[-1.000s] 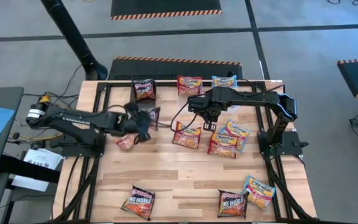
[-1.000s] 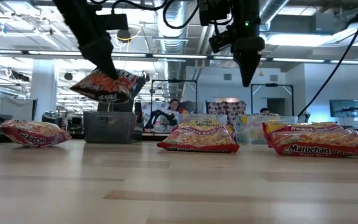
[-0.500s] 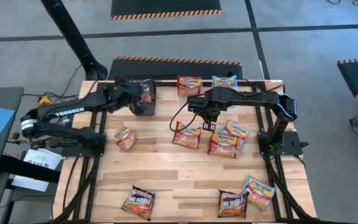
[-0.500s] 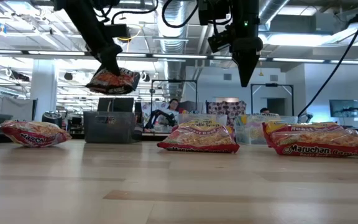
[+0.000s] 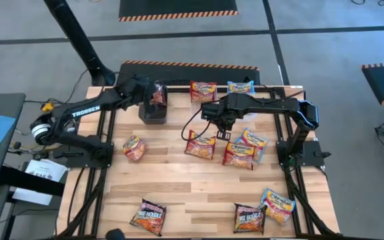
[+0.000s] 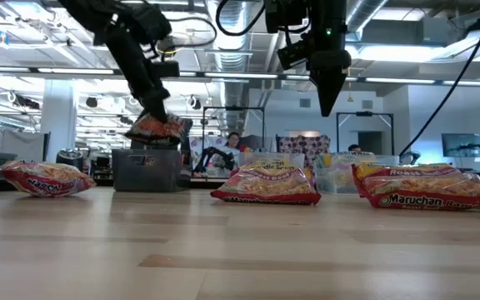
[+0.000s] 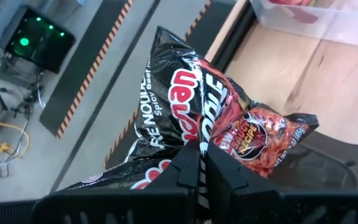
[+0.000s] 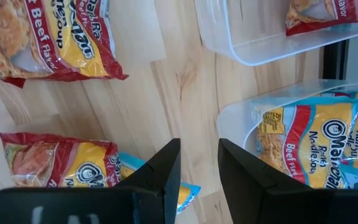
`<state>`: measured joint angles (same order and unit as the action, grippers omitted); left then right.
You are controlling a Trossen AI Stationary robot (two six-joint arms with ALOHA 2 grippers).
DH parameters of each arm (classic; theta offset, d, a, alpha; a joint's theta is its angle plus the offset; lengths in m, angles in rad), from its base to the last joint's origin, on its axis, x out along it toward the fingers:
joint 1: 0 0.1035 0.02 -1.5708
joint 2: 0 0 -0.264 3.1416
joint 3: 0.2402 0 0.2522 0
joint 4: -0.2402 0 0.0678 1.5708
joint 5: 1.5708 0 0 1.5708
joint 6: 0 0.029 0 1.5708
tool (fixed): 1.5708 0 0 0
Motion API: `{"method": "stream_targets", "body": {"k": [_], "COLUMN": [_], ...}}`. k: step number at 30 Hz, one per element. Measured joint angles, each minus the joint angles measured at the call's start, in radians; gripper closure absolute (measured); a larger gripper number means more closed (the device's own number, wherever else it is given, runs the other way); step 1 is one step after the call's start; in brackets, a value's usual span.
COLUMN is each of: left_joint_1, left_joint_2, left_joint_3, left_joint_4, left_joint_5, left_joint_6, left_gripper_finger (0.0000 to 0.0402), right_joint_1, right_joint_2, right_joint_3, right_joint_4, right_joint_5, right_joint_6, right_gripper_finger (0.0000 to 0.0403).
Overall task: Sort Maruchan noodles
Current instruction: Put the black noodle pack into the black bin
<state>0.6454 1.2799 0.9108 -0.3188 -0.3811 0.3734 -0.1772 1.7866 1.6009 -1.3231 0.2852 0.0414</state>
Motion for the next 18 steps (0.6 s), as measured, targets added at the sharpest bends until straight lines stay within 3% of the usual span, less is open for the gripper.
{"method": "stream_targets", "body": {"k": [18], "left_joint_1": [0.046], "left_joint_2": [0.195], "left_joint_3": [0.0], "left_joint_4": [0.084], "left_joint_5": [0.015], "left_joint_6": [0.005], "left_gripper_finger": [0.0401], "right_joint_1": [0.0], "right_joint_2": [0.0], "right_joint_3": [0.0], "right_joint_4": [0.0], "right_joint_5": [0.0], "right_joint_6": [0.0], "right_gripper_finger": [0.0271]}}
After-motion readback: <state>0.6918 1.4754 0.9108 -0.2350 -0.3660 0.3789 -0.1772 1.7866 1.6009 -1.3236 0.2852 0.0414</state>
